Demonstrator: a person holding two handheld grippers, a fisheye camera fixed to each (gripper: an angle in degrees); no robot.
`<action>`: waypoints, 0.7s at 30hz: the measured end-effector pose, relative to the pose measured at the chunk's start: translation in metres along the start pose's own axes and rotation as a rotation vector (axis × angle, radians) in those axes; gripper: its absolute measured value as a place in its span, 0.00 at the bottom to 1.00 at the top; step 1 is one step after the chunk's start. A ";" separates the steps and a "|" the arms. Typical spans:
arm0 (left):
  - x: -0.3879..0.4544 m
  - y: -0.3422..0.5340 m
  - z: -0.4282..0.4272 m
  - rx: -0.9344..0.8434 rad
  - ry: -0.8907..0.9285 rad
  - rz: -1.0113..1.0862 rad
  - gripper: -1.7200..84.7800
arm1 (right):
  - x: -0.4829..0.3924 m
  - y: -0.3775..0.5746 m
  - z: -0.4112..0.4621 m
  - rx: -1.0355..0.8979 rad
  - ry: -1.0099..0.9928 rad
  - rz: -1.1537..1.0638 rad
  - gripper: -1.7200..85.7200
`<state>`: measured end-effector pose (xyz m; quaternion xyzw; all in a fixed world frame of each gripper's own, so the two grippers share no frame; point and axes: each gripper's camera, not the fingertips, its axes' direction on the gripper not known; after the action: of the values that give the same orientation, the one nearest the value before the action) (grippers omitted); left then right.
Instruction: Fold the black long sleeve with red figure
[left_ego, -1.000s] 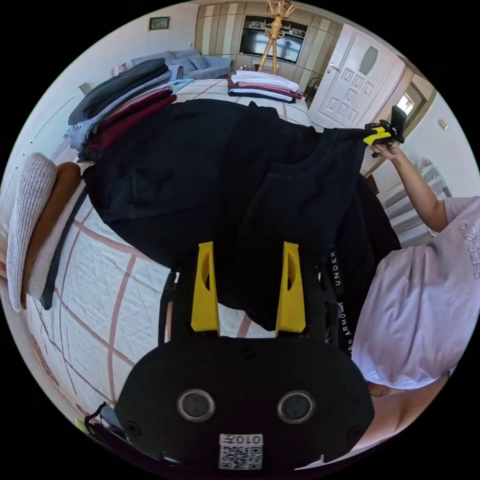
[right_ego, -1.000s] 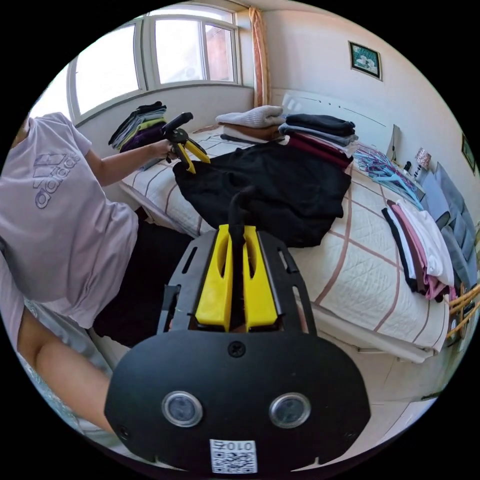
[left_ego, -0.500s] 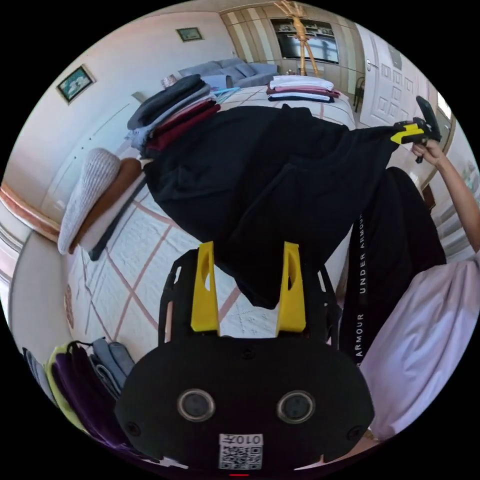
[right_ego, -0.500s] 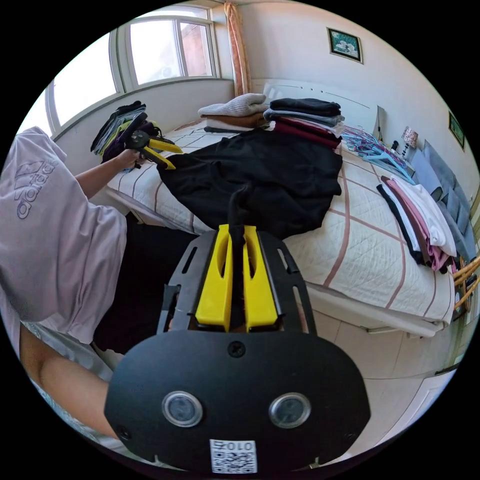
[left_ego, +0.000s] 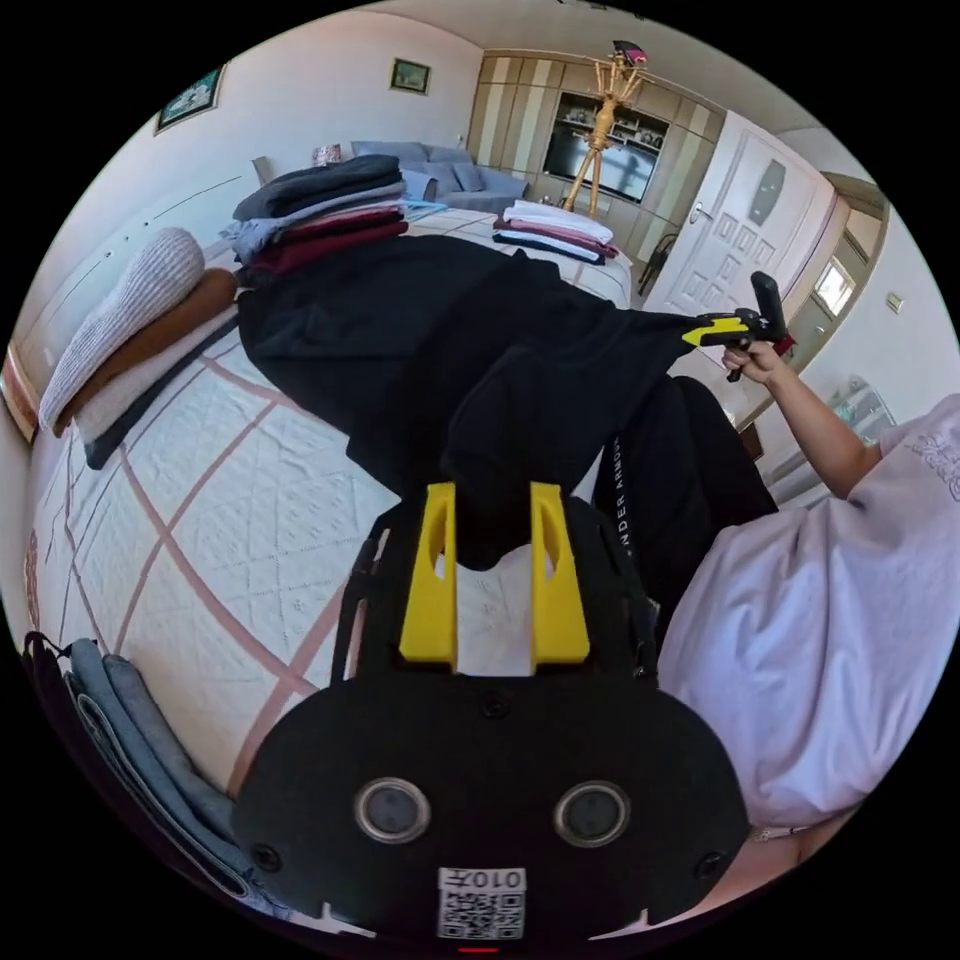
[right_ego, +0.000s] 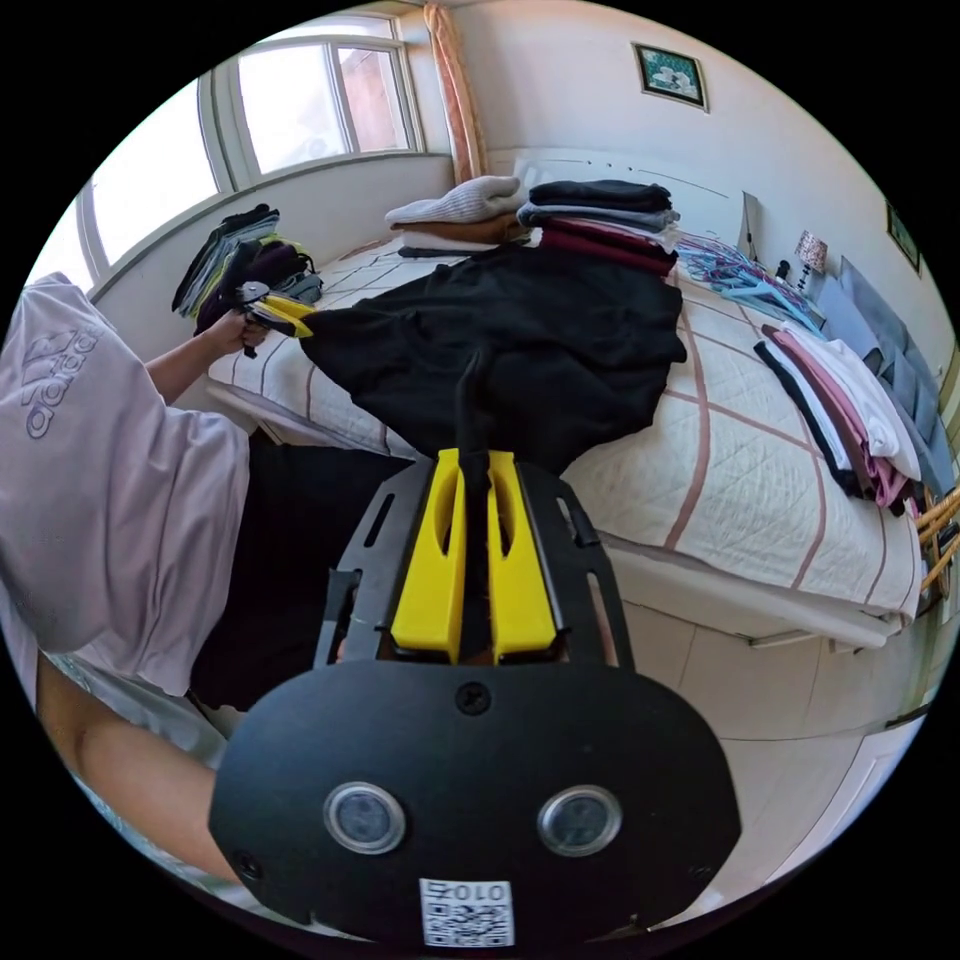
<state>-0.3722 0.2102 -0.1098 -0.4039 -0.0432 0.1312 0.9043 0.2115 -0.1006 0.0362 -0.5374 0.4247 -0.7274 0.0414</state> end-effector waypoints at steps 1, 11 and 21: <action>0.004 -0.002 -0.004 -0.001 -0.020 0.021 0.17 | -0.002 0.001 0.002 -0.005 -0.002 0.002 0.07; 0.004 -0.064 0.013 -0.137 -0.004 0.209 0.19 | -0.017 0.002 0.003 -0.002 0.011 -0.005 0.07; 0.030 -0.025 -0.013 -0.058 0.051 0.270 0.09 | -0.042 0.011 -0.005 0.058 0.043 0.007 0.07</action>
<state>-0.3358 0.1931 -0.1002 -0.4354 0.0308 0.2398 0.8672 0.2203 -0.0827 -0.0026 -0.5189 0.4060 -0.7506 0.0505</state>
